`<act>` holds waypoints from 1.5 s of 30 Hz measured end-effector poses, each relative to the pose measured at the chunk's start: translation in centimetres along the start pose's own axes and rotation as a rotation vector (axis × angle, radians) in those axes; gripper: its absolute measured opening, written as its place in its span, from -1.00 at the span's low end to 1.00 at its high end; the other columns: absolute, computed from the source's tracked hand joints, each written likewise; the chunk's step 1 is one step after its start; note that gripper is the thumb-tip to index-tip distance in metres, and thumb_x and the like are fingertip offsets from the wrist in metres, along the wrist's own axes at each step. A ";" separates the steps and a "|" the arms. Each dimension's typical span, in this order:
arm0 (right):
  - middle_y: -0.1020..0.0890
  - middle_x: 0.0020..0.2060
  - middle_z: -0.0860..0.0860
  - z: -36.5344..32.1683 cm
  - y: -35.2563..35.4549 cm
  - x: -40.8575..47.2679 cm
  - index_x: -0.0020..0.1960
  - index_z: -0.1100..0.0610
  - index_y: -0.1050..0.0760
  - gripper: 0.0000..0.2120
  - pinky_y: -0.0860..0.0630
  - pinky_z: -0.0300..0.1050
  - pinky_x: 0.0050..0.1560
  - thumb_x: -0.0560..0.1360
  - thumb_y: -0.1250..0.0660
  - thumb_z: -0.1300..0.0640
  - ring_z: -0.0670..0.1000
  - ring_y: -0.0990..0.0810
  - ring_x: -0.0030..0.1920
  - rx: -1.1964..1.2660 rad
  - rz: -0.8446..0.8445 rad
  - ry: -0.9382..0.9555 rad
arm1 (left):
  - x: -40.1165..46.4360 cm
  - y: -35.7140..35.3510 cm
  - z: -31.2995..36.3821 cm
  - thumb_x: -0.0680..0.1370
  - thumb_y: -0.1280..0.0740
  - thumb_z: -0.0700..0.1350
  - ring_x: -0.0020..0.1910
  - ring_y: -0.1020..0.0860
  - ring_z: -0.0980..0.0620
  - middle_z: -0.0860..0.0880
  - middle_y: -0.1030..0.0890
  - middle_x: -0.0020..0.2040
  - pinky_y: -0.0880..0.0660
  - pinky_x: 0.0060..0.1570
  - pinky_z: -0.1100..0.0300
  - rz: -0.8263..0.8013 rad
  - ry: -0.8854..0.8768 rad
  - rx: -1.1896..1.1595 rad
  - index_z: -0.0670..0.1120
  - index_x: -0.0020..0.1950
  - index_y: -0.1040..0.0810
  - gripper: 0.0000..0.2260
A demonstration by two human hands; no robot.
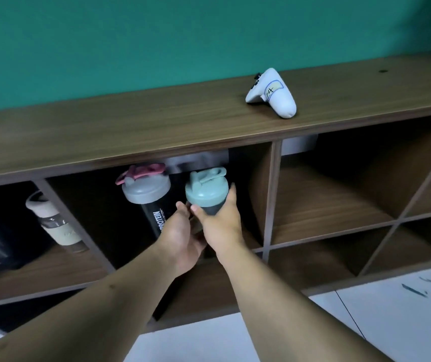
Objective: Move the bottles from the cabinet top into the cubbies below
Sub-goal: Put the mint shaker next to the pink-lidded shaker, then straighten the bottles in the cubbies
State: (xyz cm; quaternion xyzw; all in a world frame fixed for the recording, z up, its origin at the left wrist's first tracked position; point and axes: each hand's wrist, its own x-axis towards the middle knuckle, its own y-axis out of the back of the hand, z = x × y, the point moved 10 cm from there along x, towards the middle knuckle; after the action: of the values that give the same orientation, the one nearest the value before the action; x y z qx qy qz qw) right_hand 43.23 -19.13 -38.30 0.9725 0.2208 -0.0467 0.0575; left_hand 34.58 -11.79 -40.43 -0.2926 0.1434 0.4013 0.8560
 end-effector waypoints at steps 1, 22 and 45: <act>-0.37 0.56 0.05 0.2 0.3 -0.1 0.68 -0.09 0.04 0.09 -0.37 0.14 0.51 0.39 -0.60 0.01 0.12 -0.37 0.54 -0.020 0.034 0.006 | -0.1 -0.1 0.0 0.73 0.01 0.21 0.23 -0.69 -0.09 -0.11 -0.77 0.20 -0.57 0.26 -0.11 0.004 -0.006 0.000 0.01 0.43 -0.58 -0.49; -0.17 0.67 -0.06 3.1 0.5 -0.2 0.67 -0.23 0.11 -0.09 -0.36 -0.02 0.42 0.54 -0.30 0.26 0.11 -0.34 0.55 0.010 -0.231 -0.114 | 0.7 -2.3 0.4 0.73 0.04 0.22 -0.05 -0.63 0.04 -0.03 -0.50 0.55 -0.45 0.28 -0.02 0.043 -0.139 0.024 0.09 0.64 -0.32 -0.48; -0.55 0.43 0.01 1.0 -8.5 -4.7 0.64 -0.11 -0.16 -0.12 -0.49 0.08 0.40 0.36 -0.34 0.11 0.10 -0.52 0.41 -0.202 -0.224 -0.015 | -0.6 10.9 3.1 0.52 -0.17 0.33 0.43 -0.52 0.01 0.11 -0.54 0.47 -0.38 0.48 -0.14 0.244 -0.270 0.215 0.27 0.57 -0.37 -0.41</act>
State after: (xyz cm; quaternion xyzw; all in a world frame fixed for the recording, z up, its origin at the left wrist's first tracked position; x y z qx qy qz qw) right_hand 35.22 -13.67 -39.55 0.9307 0.3309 -0.0376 0.1513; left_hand 25.77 -4.73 -41.90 -0.1237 0.1040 0.5199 0.8388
